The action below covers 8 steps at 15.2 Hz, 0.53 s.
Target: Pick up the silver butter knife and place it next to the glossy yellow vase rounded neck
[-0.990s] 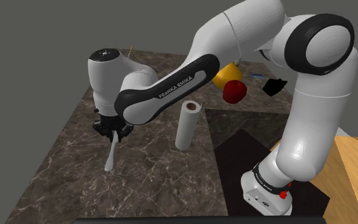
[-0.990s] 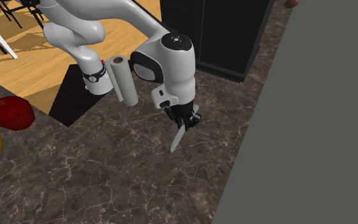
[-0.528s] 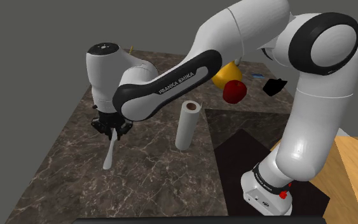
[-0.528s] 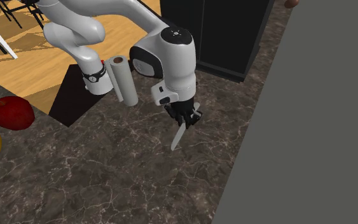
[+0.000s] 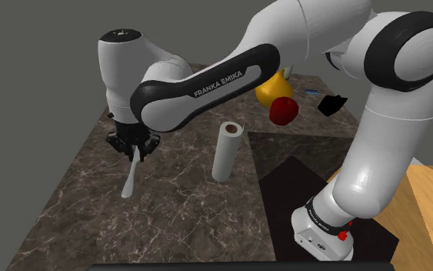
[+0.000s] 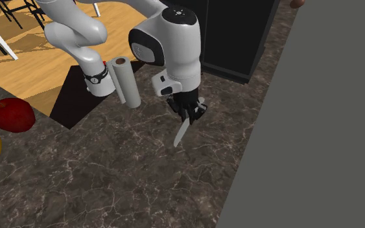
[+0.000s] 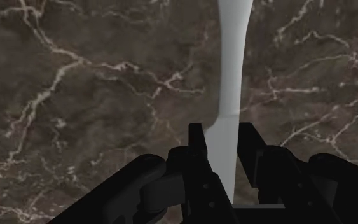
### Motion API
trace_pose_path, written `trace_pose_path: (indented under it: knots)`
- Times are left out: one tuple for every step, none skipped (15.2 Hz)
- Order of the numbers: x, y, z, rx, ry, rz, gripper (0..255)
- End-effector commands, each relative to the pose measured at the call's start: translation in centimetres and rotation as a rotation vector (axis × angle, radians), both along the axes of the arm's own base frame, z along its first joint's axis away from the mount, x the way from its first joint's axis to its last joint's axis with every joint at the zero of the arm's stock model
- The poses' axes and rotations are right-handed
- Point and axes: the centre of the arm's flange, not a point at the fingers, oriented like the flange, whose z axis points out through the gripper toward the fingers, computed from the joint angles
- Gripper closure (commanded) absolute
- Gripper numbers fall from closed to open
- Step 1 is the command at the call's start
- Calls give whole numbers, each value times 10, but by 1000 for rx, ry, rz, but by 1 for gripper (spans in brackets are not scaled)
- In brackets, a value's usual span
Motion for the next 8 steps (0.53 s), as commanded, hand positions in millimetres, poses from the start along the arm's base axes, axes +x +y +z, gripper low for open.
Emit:
trace_pose_path:
  knots:
    - [1,0,11,0,0,0,255]
    - [1,0,16,0,0,0,255]
    - [1,0,21,0,0,0,255]
    - [1,0,26,0,0,0,255]
    - [1,0,32,0,0,0,255]
    - [1,0,37,0,0,0,255]
    - [1,0,42,0,0,0,255]
    - [1,0,48,0,0,0,255]
